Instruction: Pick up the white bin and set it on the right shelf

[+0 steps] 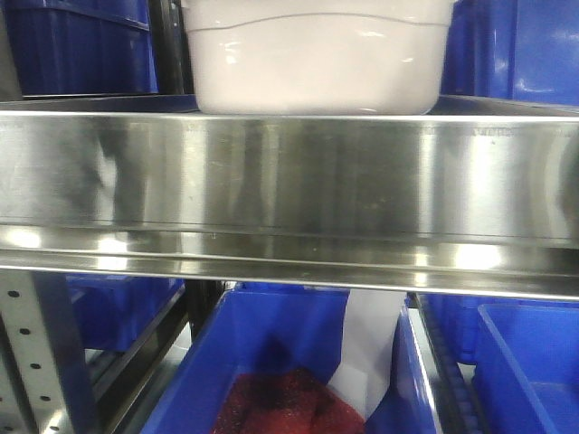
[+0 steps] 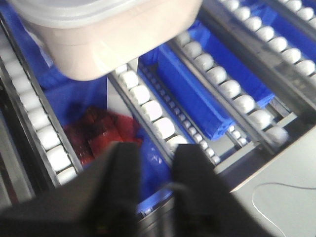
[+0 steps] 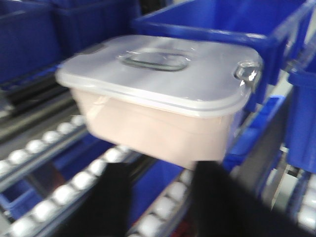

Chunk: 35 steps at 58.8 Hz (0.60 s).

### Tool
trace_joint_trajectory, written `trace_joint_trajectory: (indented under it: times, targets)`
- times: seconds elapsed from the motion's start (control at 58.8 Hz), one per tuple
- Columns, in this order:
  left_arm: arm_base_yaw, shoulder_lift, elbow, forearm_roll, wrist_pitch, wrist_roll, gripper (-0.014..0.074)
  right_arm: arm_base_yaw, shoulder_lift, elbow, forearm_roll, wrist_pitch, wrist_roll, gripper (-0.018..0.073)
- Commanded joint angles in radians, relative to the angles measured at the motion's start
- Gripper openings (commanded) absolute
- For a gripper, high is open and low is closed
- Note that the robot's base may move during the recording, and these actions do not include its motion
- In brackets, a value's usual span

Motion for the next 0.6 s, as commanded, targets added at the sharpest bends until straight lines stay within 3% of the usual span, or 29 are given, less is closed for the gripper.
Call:
trace_joint_trajectory:
  times: [0.0,0.051,0.153,0.289,0.409,0.579]
  targets:
    - [-0.009,-0.065,-0.033,-0.036,0.079,-0.017,-0.0084,-0.007,-0.062,-0.037,0.049,0.024,0.024,0.0046]
    - [-0.009,-0.079,-0.033,-0.030,0.079,-0.022,-0.0135,-0.007,-0.083,-0.034,0.045,0.031,0.066,0.0066]
    - [-0.009,-0.105,-0.023,0.002,0.079,-0.043,-0.0118,-0.007,-0.124,-0.019,0.032,0.024,0.125,0.0068]
    - [-0.009,-0.149,0.045,0.159,0.039,-0.127,-0.0118,-0.007,-0.205,0.073,0.004,-0.041,0.175,0.0068]
    - [-0.009,-0.231,0.193,0.289,-0.084,-0.191,-0.0118,-0.007,-0.295,0.210,-0.033,-0.104,0.229,0.0069]
    - [-0.009,-0.387,0.449,0.305,-0.327,-0.191,-0.0118,-0.007,-0.426,0.395,-0.131,-0.191,0.283,0.0069]
